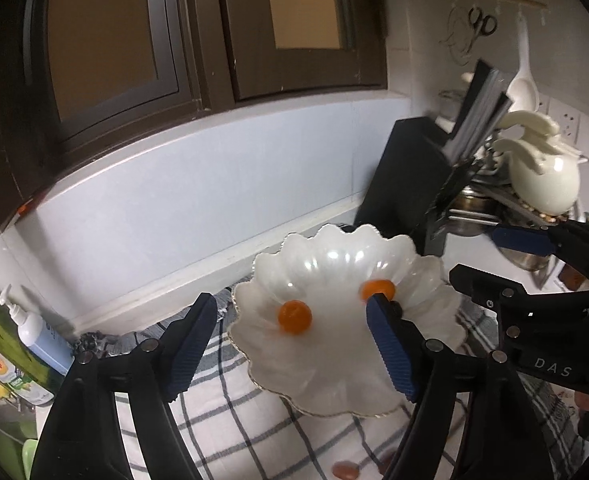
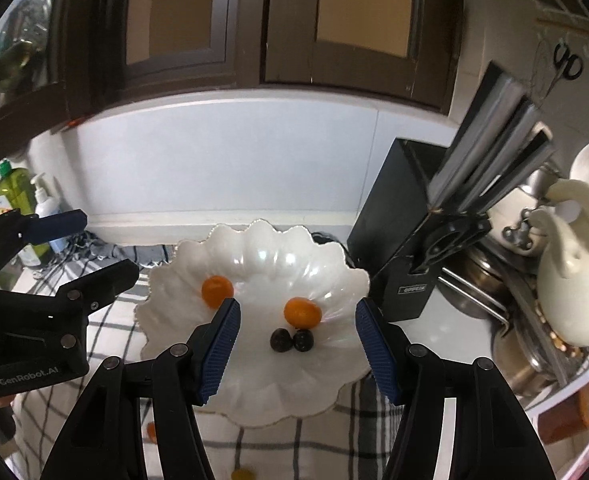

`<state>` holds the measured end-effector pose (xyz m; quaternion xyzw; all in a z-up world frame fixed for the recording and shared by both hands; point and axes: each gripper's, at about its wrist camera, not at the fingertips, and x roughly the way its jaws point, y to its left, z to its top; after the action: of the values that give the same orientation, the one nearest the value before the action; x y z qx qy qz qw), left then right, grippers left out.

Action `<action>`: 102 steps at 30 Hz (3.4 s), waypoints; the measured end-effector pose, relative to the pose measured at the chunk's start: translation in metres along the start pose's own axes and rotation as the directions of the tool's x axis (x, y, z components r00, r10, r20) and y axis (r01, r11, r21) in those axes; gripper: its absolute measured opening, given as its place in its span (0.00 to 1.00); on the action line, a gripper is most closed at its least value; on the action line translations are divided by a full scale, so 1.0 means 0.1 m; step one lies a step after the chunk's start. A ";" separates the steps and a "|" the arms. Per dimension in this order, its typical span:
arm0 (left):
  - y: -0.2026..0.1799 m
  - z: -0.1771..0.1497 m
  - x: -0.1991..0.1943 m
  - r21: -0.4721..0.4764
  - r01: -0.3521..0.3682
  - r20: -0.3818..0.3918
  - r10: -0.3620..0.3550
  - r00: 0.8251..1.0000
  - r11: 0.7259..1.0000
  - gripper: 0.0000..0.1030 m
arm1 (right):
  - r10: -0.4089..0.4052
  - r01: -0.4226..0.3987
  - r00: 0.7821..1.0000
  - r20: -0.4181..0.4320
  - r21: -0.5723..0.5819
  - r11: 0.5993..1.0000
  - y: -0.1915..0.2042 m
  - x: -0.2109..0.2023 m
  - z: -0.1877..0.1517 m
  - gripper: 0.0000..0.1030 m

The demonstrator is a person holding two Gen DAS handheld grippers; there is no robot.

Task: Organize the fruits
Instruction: 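Raise both open tools away from the bowl, then move the left tool to the dark plum while the right tool approaches the large yellow fruit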

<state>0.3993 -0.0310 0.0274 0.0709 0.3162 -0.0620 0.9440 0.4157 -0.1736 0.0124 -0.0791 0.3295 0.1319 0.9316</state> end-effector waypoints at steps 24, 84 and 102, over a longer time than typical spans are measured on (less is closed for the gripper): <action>-0.37 -0.60 -0.88 0.105 -0.002 0.096 -0.008 0.995 0.995 0.81 | -0.070 0.072 0.992 0.105 -0.014 0.997 0.12 -0.98 -0.75 0.65; -0.84 -1.98 -0.22 0.088 0.193 -0.229 -0.169 0.959 0.977 0.41 | 0.012 0.004 0.981 -0.191 0.082 0.997 0.24 -0.55 -2.24 0.65; -0.90 -2.03 -0.02 0.078 0.227 -0.277 -0.198 0.940 0.971 0.26 | 0.043 -0.021 0.974 -0.220 0.101 0.995 0.26 -0.39 -2.29 0.49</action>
<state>0.2635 -0.0844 -0.1399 0.0953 0.4426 -0.1705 0.8752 0.2438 -0.2103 -0.1407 -0.0423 0.4389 0.1210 0.8893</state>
